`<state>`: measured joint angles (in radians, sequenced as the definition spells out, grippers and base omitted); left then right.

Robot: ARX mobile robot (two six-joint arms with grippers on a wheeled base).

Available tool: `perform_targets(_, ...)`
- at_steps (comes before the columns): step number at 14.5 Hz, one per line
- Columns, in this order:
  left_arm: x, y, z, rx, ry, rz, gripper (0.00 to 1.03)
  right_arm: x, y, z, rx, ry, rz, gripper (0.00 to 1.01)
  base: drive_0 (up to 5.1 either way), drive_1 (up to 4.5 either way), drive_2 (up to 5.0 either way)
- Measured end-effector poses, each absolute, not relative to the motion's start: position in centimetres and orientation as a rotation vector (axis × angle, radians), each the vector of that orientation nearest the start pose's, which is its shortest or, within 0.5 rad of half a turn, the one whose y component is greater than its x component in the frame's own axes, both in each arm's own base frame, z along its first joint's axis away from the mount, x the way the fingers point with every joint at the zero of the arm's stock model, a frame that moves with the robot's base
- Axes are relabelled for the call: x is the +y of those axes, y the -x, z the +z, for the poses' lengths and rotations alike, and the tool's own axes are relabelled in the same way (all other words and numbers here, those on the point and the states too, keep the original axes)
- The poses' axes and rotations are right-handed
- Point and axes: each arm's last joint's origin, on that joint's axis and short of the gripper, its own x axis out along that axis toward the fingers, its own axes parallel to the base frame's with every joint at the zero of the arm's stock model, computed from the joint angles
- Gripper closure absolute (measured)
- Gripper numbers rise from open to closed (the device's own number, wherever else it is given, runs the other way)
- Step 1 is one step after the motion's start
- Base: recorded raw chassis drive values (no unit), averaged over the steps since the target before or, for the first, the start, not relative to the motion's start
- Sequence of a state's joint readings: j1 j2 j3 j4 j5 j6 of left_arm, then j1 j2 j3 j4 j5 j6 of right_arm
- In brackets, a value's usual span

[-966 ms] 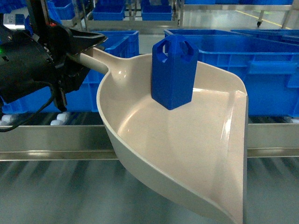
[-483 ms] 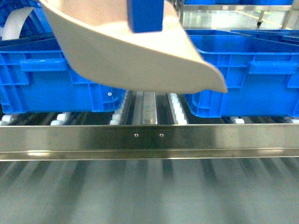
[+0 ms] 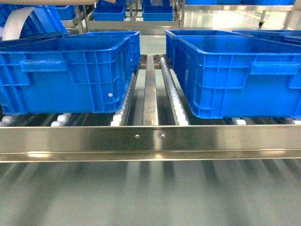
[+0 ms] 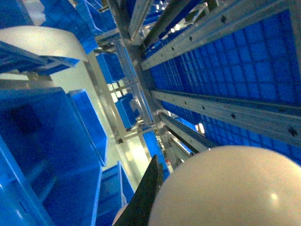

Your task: Place part in tray to right shelf

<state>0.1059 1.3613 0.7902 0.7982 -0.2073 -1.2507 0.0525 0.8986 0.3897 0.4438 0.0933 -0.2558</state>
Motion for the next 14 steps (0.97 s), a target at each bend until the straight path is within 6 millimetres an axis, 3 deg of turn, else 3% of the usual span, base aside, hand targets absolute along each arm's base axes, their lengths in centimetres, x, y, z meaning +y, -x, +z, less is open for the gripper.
perform_targets(2,5.7,-32.0,30.9,-0.411,1.233,0.207,0.90,0.8,-19.5,23.7,0.069,0.260,-0.032,0.03,0.0,0.00,0.0)
perform_targets(3,8.9,-37.5,31.7,-0.448,1.142,0.487,0.90,0.8,-19.5,23.7,0.070,0.260,-0.032,0.03,0.0,0.00,0.0)
perform_targets(5,8.9,-42.1,32.2,-0.440,1.003,0.568,0.90,0.8,-19.5,23.7,0.069,0.260,-0.032,0.03,0.0,0.00,0.0)
perform_targets(7,6.8,-45.2,32.4,-0.379,0.886,0.528,0.90,0.8,-19.5,23.7,0.069,0.260,-0.032,0.03,0.0,0.00,0.0)
perform_targets(9,5.6,-45.3,32.7,-0.358,0.828,0.500,0.90,0.8,-19.5,23.7,0.070,0.260,-0.032,0.03,0.0,0.00,0.0)
perform_targets(11,6.3,-44.6,33.2,-0.378,0.803,0.524,0.90,0.8,-19.5,23.7,0.070,0.260,-0.032,0.03,0.0,0.00,0.0)
perform_targets(13,6.6,-43.0,33.3,-0.407,0.800,0.528,0.90,0.8,-19.5,23.7,0.070,0.260,-0.032,0.03,0.0,0.00,0.0)
perform_targets(14,5.7,-41.3,33.5,-0.415,0.810,0.476,0.90,0.8,-19.5,23.7,0.069,0.260,-0.032,0.03,0.0,0.00,0.0)
